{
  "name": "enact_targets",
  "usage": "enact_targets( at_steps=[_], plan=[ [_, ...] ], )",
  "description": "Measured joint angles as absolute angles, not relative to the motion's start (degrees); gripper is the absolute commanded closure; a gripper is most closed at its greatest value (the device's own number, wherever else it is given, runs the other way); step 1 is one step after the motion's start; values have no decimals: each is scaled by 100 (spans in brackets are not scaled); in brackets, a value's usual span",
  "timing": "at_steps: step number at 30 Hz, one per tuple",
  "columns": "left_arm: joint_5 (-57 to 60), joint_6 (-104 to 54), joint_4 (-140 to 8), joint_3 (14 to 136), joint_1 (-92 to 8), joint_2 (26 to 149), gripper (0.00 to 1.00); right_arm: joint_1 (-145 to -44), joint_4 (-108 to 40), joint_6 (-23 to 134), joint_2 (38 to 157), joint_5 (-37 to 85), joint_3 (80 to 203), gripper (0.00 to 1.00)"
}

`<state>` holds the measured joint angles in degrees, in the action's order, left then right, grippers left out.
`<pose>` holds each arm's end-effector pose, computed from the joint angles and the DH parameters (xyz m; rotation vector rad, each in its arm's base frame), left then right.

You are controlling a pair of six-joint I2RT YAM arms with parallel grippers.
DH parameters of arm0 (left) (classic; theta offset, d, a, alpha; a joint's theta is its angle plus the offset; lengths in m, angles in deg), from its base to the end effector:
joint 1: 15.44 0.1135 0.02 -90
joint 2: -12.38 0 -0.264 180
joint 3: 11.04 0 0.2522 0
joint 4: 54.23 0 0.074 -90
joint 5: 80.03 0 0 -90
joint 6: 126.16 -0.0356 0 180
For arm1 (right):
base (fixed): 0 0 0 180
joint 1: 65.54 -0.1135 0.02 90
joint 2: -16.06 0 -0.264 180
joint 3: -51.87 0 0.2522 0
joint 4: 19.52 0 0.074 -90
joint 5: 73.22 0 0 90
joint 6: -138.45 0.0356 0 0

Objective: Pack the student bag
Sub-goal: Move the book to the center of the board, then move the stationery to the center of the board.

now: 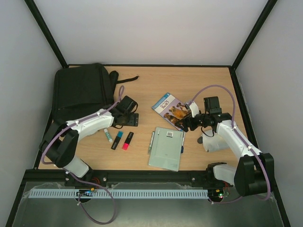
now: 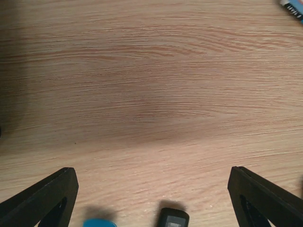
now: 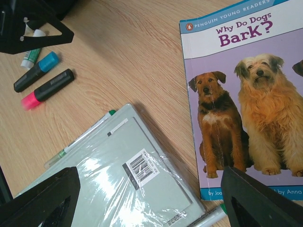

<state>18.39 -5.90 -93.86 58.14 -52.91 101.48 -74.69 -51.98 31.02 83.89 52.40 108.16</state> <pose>0.2479 -0.1834 0.1974 0.1120 2.6088 -0.2364 0.2352 0.0589 0.2360 -0.8071 2.0966 0.6450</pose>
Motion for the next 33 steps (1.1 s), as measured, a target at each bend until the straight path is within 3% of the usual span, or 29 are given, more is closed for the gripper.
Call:
enact_targets(
  at_steps=[8, 22, 33],
  plan=[
    [1645, -819, -9215, 5811, -5381, 10810, 10, -7469, -5257, 3058, 8389, 5242, 10816, 18],
    [1291, -1051, -8794, 6225, -6579, 11483, 11, -7469, -5274, 2969, 8440, 5246, 10816, 18],
    [1765, -926, -8883, 6058, -6690, 11442, 13, -7469, -5290, 2942, 8440, 5246, 10816, 18]
  ],
)
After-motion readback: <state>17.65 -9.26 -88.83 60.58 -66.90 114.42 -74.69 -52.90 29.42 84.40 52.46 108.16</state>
